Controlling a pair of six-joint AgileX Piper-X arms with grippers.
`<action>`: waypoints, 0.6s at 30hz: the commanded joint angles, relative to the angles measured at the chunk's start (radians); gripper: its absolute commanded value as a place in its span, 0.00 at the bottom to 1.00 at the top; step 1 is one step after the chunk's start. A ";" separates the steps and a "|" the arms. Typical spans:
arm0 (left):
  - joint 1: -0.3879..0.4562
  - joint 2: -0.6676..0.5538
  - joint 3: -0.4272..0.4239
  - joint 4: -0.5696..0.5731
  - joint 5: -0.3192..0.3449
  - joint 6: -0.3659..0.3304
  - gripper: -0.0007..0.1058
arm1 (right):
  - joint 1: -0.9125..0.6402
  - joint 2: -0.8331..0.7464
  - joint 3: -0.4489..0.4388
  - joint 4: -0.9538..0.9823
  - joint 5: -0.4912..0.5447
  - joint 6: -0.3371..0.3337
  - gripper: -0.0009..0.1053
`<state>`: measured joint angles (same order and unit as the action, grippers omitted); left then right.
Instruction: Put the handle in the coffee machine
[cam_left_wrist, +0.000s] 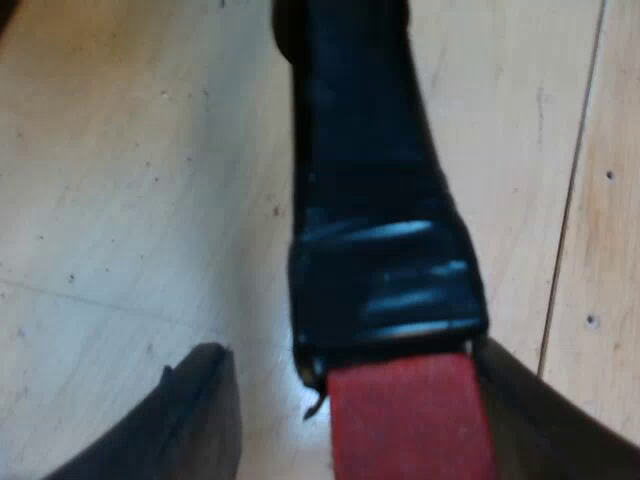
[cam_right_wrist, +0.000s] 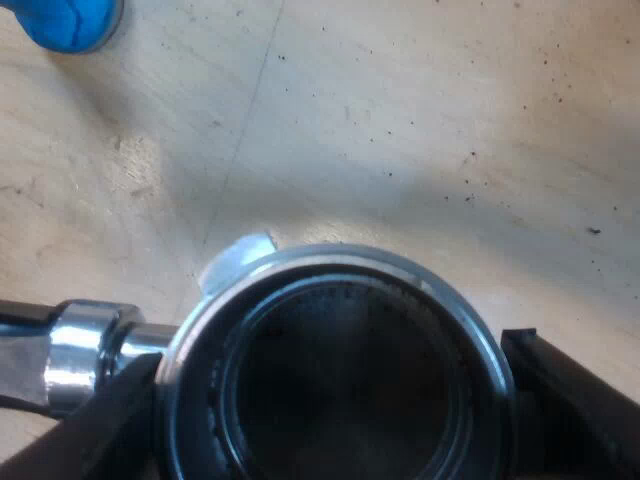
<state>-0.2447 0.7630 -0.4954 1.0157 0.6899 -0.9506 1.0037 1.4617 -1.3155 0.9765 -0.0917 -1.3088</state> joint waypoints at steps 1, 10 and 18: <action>-0.005 -0.005 -0.007 0.014 -0.012 0.017 0.47 | 0.000 -0.016 -0.008 -0.008 -0.018 0.003 0.01; -0.005 -0.005 -0.007 -0.025 0.018 0.017 0.42 | 0.000 -0.016 -0.008 -0.008 -0.018 0.003 0.01; -0.005 -0.005 -0.007 -0.032 0.027 0.017 0.39 | 0.000 -0.016 -0.008 -0.008 -0.018 0.003 0.01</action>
<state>-0.2447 0.7630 -0.4954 0.9869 0.6962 -0.9397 1.0037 1.4617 -1.3155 0.9765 -0.0917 -1.3061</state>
